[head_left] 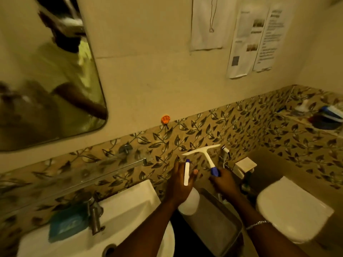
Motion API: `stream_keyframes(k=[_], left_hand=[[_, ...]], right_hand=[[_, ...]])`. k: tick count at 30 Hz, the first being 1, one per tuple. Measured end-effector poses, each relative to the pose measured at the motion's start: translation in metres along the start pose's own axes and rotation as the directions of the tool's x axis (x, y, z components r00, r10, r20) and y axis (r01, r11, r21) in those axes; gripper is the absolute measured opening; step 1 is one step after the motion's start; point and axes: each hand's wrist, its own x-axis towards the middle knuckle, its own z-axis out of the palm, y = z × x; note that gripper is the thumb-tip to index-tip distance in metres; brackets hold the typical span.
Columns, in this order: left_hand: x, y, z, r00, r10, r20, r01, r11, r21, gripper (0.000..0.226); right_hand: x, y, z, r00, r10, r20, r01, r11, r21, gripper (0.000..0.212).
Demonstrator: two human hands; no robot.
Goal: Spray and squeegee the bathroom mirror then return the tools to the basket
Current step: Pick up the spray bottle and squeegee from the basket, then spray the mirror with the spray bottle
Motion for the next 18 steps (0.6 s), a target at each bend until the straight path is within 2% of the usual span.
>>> stream_keyframes(k=[4, 9, 12, 18], left_hand=[[0.011, 0.019, -0.066, 0.990, 0.064, -0.125, -0.074, 0.995, -0.070, 0.057], [0.023, 0.038, -0.158, 0.951, 0.115, -0.287, -0.134, 0.990, -0.048, 0.027], [0.026, 0.047, -0.217, 0.902, 0.112, -0.416, -0.135, 0.990, -0.027, 0.026], [0.029, 0.074, -0.352, 0.781, 0.100, -0.617, -0.110, 0.994, 0.022, 0.030]], right_hand=[[-0.019, -0.061, 0.018, 0.994, -0.108, -0.030, 0.110, 0.987, 0.117, 0.032], [-0.042, -0.128, 0.054, 0.967, -0.256, -0.022, 0.254, 0.939, 0.230, 0.022], [-0.053, -0.166, 0.078, 0.931, -0.364, -0.016, 0.357, 0.901, 0.245, 0.011], [-0.086, -0.253, 0.131, 0.839, -0.543, -0.030, 0.516, 0.776, 0.362, 0.015]])
